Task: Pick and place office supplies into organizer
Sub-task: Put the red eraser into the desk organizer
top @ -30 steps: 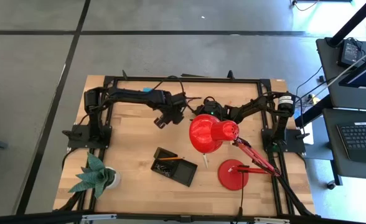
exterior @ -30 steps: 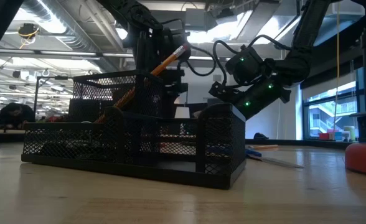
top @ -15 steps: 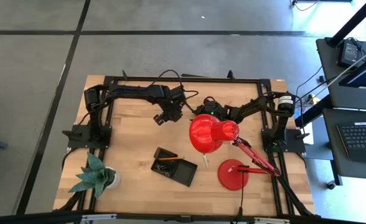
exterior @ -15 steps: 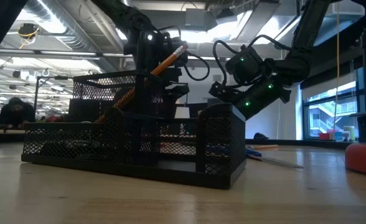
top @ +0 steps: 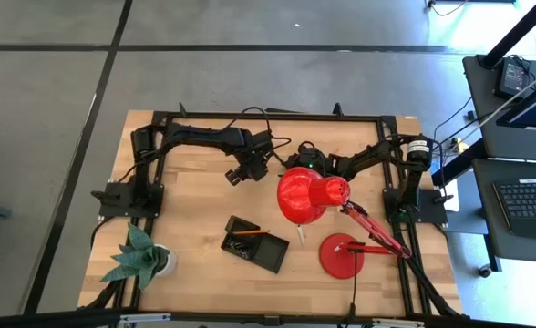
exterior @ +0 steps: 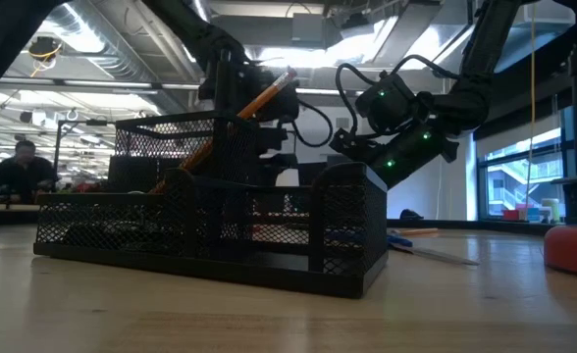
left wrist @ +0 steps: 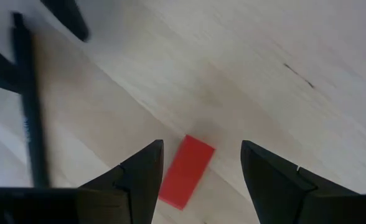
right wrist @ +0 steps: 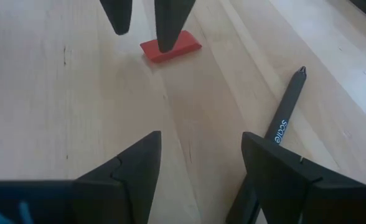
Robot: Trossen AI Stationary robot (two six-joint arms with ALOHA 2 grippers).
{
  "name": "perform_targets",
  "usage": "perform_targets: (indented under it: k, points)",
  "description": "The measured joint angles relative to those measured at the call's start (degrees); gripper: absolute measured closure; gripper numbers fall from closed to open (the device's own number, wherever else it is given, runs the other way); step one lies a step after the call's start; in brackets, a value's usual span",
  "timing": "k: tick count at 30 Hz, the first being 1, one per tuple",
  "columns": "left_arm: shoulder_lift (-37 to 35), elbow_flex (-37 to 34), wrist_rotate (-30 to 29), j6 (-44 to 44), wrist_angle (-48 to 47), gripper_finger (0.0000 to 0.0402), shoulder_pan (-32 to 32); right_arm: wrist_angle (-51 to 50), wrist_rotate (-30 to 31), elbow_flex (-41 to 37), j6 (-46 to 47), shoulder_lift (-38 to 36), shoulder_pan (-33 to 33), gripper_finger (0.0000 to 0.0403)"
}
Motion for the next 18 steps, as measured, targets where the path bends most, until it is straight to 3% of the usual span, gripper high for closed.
perform_targets:
  k: [5, 18]
  points:
    - [0.0, 0.0, -2.0, 0.5, -0.1, 0.0196, 0.8, 0.0, 0.0, 0.0, 0.0, 0.0, 0.0, 0.0178]
    - [2.6, 0.2, -0.8, 1.5, 0.6, 0.0197, 1.7, 0.0, 0.0, 0.0, 0.0, 0.0, 0.0, 0.0178]
